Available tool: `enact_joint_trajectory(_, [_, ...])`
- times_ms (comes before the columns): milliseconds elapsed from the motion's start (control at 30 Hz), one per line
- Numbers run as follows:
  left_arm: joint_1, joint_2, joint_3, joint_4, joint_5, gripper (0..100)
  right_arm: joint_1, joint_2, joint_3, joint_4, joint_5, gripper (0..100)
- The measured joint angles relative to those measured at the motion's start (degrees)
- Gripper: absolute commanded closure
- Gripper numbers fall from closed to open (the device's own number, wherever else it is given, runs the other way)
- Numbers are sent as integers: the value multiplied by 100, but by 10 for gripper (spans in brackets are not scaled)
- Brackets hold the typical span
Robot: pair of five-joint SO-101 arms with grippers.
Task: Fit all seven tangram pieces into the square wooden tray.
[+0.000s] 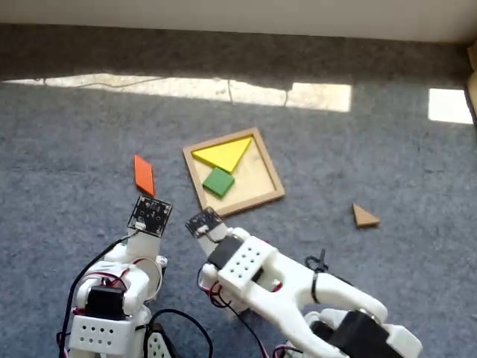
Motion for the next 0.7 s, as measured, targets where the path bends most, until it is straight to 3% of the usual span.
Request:
enact_joint_trajectory(300, [0, 0, 0, 0, 0, 994, 334, 413, 0, -53, 237, 684])
enact_joint_trajectory(533, [0, 0, 0, 0, 0, 994, 1969, 413, -26, -141, 1213, 691])
enact_joint_trajectory(700, [0, 0, 0, 0, 0, 994, 2963, 413, -132, -431, 1996, 803])
